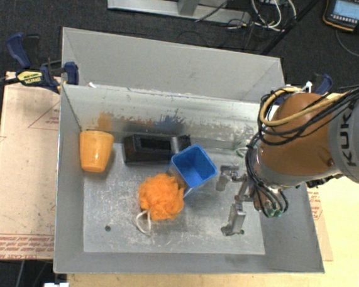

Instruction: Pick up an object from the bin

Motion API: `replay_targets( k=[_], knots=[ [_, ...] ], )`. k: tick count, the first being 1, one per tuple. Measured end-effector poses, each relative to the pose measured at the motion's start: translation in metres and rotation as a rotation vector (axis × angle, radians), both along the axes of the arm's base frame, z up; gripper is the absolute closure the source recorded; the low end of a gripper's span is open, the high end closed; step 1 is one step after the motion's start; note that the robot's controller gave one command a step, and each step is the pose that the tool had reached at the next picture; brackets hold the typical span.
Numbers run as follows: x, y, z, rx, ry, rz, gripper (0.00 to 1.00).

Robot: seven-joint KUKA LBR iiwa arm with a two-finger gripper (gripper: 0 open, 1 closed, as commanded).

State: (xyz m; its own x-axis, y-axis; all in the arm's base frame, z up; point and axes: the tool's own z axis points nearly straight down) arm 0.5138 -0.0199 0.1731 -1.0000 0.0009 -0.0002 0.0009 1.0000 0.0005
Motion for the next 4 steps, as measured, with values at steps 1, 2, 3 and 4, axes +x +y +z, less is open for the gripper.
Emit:
replay_targets(
  k=[1, 2, 3, 4],
  knots=[
    [0.020, 0.031, -0.022, -0.001, -0.002, 0.015, 0.00],
    [0.042, 0.054, -0.036, 0.002, 0.004, 0.060, 0.00],
    [0.065, 0.076, -0.049, 0.000, -0.004, 0.229, 0.00],
    [0.031, 0.082, -0.076, 0.002, -0.003, 0.341, 0.00]
  ],
)
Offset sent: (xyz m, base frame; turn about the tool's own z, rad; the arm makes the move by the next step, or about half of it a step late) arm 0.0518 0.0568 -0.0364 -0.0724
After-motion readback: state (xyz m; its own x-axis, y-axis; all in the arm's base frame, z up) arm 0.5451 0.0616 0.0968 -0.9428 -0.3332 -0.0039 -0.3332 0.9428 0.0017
